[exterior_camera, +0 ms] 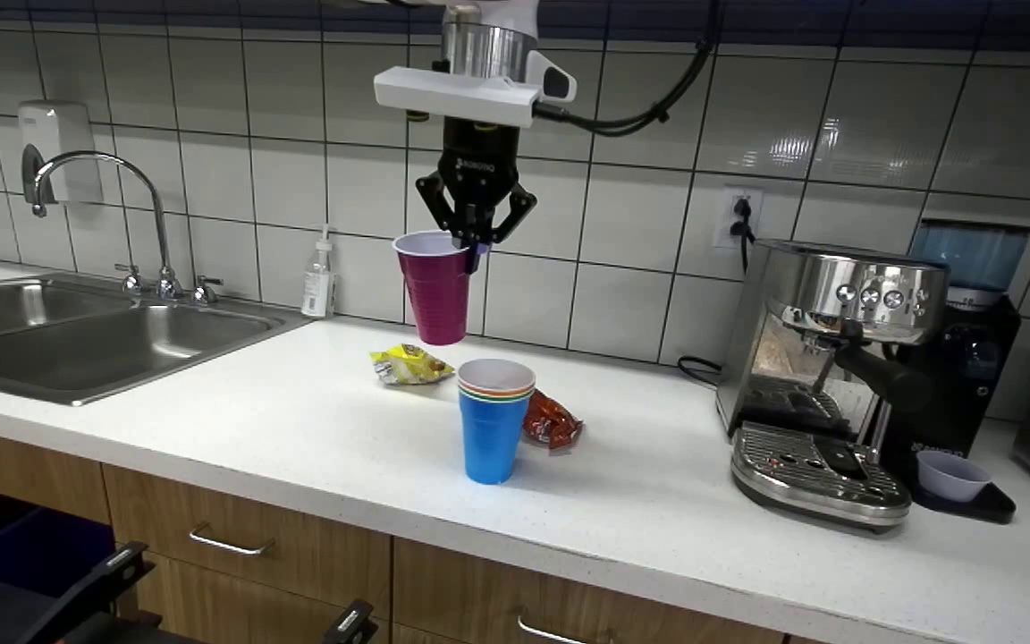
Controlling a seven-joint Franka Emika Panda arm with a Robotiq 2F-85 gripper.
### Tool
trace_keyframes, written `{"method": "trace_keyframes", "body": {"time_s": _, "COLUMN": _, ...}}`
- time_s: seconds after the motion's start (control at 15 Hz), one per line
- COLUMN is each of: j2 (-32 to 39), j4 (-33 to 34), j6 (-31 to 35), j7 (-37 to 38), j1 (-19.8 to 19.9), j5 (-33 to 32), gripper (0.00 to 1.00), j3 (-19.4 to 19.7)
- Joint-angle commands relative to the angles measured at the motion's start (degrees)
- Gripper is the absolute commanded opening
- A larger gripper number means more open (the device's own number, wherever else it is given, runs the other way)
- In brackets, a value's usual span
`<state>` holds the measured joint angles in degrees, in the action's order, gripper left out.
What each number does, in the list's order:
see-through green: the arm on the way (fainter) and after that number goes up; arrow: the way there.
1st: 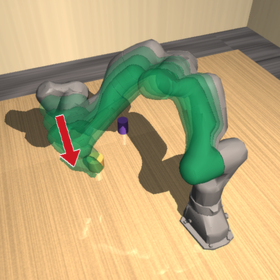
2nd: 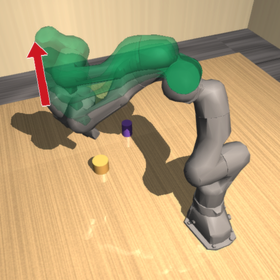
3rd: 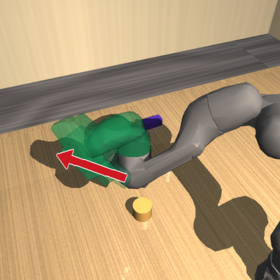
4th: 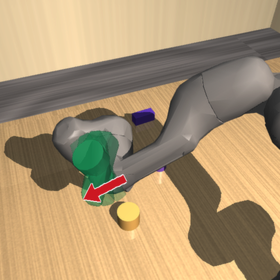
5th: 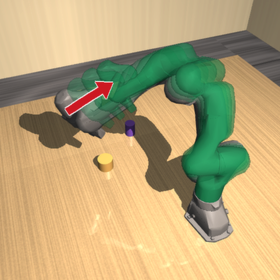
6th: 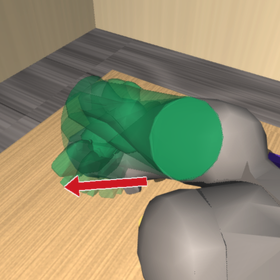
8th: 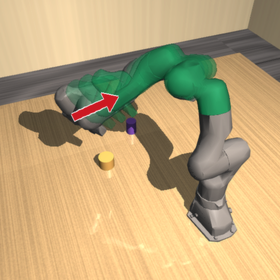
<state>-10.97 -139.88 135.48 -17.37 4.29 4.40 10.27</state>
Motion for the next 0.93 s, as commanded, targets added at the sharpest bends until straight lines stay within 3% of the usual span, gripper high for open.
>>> {"method": "trace_keyframes", "body": {"time_s": 0.0, "j2": -2.55, "j4": -1.31, "j6": -1.45, "j7": -0.58, "j1": 1.53, "j5": -1.74, "gripper": 0.01, "j3": 0.29}}
{"method": "trace_keyframes", "body": {"time_s": 0.87, "j2": -2.82, "j4": -2.06, "j6": -2.11, "j7": 0.83, "j1": 4.65, "j5": -6.24, "gripper": 0.01, "j3": 1.79}}
